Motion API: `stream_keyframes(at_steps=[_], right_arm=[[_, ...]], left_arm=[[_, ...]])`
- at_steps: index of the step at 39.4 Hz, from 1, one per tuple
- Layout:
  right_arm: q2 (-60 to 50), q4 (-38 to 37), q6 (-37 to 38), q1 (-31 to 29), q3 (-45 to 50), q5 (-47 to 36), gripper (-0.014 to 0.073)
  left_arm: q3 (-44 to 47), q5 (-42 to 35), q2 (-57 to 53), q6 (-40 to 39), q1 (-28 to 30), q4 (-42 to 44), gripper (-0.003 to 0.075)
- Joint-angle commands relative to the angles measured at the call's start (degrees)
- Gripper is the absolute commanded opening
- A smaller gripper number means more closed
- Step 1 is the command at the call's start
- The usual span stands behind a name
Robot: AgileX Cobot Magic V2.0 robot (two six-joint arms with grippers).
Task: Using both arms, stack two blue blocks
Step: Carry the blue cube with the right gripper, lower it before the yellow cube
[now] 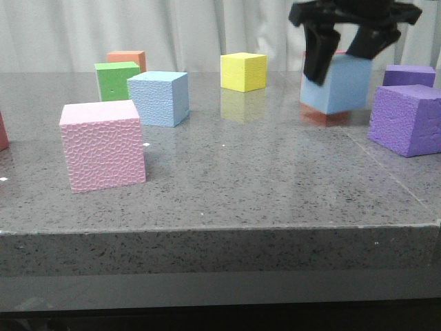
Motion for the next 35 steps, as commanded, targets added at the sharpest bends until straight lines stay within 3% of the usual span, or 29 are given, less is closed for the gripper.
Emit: stream_keyframes(at_steps=[1, 20, 35], right_arm=[[-4.2, 1.5, -0.7, 0.4, -4.5, -0.5, 0.0318], [-1.4, 5.8, -0.8, 11.6, -8.3, -3.5, 0.0321], [2.2, 5.3, -0.8, 12.6, -8.3, -5.6, 0.0321]], left_arm=[[-2.1, -4.6, 0.0, -0.4, -0.4, -0.1, 0.0619], [-2.1, -4.7, 0.0, -0.4, -0.4, -0.1, 0.0619], [-2.1, -4.7, 0.0, -0.4, -0.4, -0.1, 0.0619]])
